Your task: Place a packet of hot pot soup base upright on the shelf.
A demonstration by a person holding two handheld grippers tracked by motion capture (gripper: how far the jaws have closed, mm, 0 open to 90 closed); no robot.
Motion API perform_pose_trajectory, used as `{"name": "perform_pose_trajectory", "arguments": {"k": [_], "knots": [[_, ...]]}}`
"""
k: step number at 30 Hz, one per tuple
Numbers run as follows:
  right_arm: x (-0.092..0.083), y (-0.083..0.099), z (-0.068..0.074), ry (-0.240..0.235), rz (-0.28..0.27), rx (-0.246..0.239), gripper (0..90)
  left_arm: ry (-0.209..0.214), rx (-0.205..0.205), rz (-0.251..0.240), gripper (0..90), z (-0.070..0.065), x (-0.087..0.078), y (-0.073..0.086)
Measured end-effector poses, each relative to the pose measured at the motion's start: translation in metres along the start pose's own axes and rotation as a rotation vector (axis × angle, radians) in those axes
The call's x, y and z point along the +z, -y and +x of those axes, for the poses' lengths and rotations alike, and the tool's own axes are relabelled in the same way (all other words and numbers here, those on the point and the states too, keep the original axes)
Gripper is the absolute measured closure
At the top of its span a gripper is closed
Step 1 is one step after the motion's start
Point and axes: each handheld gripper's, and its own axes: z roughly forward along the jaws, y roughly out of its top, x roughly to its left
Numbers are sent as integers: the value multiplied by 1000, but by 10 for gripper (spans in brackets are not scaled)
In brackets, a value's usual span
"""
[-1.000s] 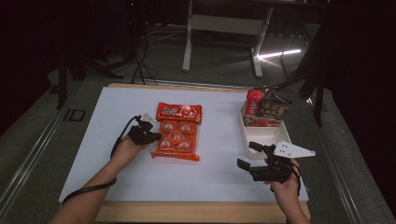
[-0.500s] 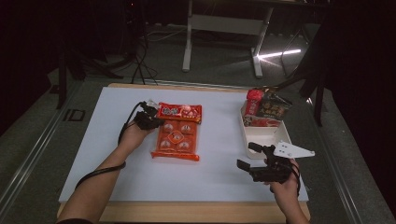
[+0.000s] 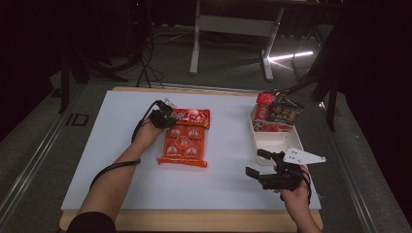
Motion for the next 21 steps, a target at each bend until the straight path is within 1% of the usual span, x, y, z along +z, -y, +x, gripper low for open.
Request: {"name": "perform_pose_trajectory", "arguments": {"k": [1, 3, 4, 6, 8, 9, 11, 13, 14, 15, 18, 19, 20, 21], "knots": [[0, 0, 0, -1, 0, 0, 152, 2, -15, 1, 900, 3, 2, -1], [1, 1, 0, 0, 5, -1, 152, -3, -22, 9, 900, 5, 5, -1], [1, 1, -1, -3, 5, 2, 152, -10, -18, 14, 900, 6, 7, -2], [2, 1, 0, -7, 9, 2, 152, -8, -14, 22, 900, 6, 10, -2], [2, 1, 0, -10, 12, -3, 152, -10, 13, 20, 900, 4, 11, -1], [2, 2, 0, -10, 13, -2, 152, -4, 23, 20, 900, 4, 11, 0], [2, 2, -1, -8, 14, 0, 152, 17, 14, 18, 900, 4, 11, 1], [2, 3, -3, -10, 12, 10, 152, 39, -3, 12, 900, 3, 11, 3], [2, 3, -3, -11, 7, 14, 152, 49, -3, 11, 900, 2, 11, 3], [1, 3, -3, -10, 7, 13, 152, 53, 3, 10, 900, 0, 10, 2], [1, 2, -3, -9, 7, 11, 152, 63, 3, 15, 900, -3, 9, 2], [1, 2, -3, -11, 6, 12, 152, 73, 18, 20, 900, -7, 8, 1], [2, 2, -2, -11, 8, 8, 152, 85, 13, 22, 900, -8, 7, 1], [2, 2, -2, -11, 8, 8, 152, 87, 17, 23, 900, -10, 6, 1]]}}
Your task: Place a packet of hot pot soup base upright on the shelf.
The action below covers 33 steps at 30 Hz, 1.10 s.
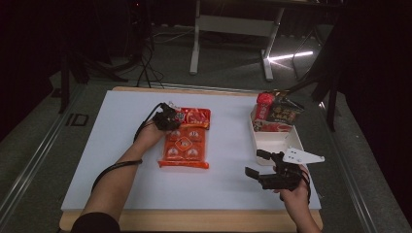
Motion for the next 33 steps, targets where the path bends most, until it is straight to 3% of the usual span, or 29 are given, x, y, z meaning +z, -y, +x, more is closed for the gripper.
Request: {"name": "perform_pose_trajectory", "arguments": {"k": [9, 15, 17, 29, 33], "knots": [[0, 0, 0, -5, -3, 5, 152, 27, 16, 17, 900, -12, -5, 3], [0, -1, 0, -5, -9, 4, 152, 43, 60, 46, 900, -23, -9, 5], [0, -1, 0, -7, -8, 7, 152, 69, 80, 54, 900, -32, -11, 7], [2, -2, 2, -10, -3, 4, 152, 136, 107, 56, 900, -56, -14, 12], [2, -2, 2, -10, -4, 6, 152, 150, 97, 43, 900, -62, -15, 15]]}}
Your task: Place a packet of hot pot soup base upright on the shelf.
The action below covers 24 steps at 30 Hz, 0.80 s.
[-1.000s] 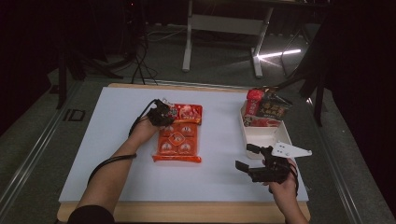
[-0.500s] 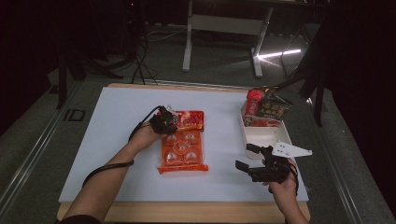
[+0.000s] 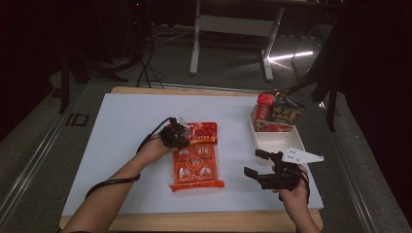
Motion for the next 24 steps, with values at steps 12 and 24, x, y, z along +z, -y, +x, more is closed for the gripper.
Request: {"name": "perform_pose_trajectory", "arguments": {"k": [12, 24], "knots": [[0, -1, 2, -2, 0, 0, 152, 84, 7, -12, 900, -13, -2, 4], [-1, -1, 2, 14, -3, -15, 152, 100, 2, -91, 887, -20, -17, 11]]}}
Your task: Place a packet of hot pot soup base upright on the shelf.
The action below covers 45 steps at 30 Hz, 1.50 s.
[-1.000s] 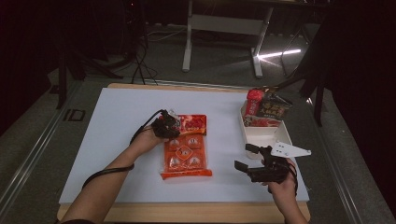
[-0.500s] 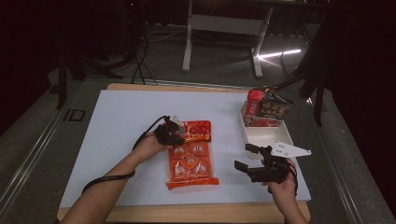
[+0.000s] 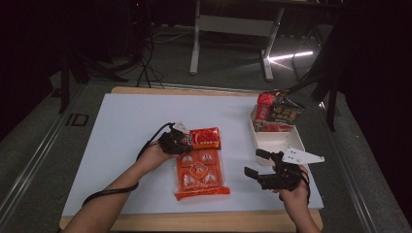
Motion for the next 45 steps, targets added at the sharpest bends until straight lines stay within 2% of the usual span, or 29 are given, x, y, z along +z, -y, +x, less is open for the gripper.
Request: {"name": "perform_pose_trajectory", "arguments": {"k": [1, 4, 6, 12, 16, 18, 19, 25, 26, 32, 37, 42, 43, 44, 45], "knots": [[0, 0, 0, -1, 0, 0, 152, 5, -7, -21, 887, -1, -6, 0], [1, 0, 0, 1, 9, -5, 152, 14, -16, -41, 802, -2, -13, 0], [2, 0, 1, 3, 12, -10, 152, 36, -33, -64, 756, -2, -19, 1], [1, 0, 2, 5, 11, -18, 152, 34, -49, -111, 670, -4, -35, 2], [2, 0, 3, 6, 10, -27, 152, 16, -56, -139, 625, -5, -45, 3], [2, -1, 3, 7, 9, -36, 158, 25, -79, -158, 586, -4, -49, 5], [2, -1, 3, 6, 8, -39, 160, 10, -82, -162, 562, -4, -52, 6], [2, -1, 4, 9, 9, -43, 159, -13, -110, -186, 456, -1, -60, 11], [2, -1, 4, 9, 10, -40, 158, -29, -121, -198, 456, 0, -62, 12], [2, 0, 5, 36, 14, -51, 141, -54, -153, -237, 339, 6, -68, 17], [2, 0, 6, 47, 8, -63, 138, -78, -196, -263, 286, 15, -66, 25], [2, -1, 7, 72, 15, -75, 134, -100, -219, -257, 224, 22, -62, 30], [2, -1, 7, 77, 21, -79, 132, -120, -238, -262, 224, 28, -58, 34], [2, -1, 9, 102, 21, -92, 126, -133, -240, -260, 223, 30, -57, 36], [2, -1, 9, 97, 21, -94, 117, -141, -248, -264, 222, 32, -55, 38]]}}
